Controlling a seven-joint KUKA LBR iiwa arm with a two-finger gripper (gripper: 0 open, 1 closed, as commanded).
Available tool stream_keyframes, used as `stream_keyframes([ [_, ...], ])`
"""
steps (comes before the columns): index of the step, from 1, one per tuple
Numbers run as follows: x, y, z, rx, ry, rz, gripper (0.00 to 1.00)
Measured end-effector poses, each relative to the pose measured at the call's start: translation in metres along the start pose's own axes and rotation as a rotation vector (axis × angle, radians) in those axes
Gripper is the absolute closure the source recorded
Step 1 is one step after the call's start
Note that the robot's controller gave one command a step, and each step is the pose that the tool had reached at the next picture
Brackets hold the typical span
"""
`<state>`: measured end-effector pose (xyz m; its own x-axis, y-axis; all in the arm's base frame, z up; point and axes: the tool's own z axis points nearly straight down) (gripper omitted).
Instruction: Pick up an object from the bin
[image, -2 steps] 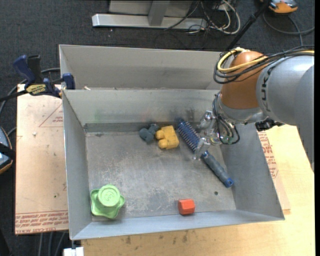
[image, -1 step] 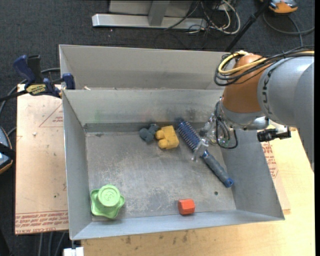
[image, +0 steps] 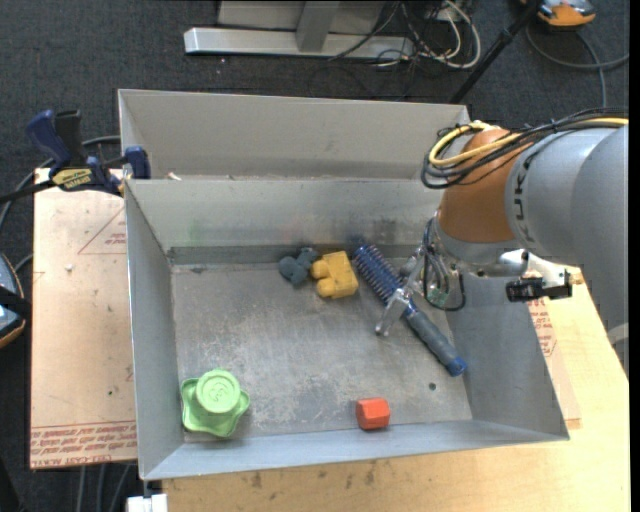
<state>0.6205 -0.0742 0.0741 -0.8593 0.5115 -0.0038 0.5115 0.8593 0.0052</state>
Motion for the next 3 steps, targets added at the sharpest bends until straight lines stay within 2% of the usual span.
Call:
stream_keyframes([
  [1, -0.001, 0.001, -0.002, 0.003, 0.001, -0.003, 0.0],
  [2, -0.003, 0.002, -0.004, 0.0, -0.005, -0.001, 1.0],
  [3, -0.003, 0.004, -0.019, 0.003, 0.002, -0.003, 1.0],
])
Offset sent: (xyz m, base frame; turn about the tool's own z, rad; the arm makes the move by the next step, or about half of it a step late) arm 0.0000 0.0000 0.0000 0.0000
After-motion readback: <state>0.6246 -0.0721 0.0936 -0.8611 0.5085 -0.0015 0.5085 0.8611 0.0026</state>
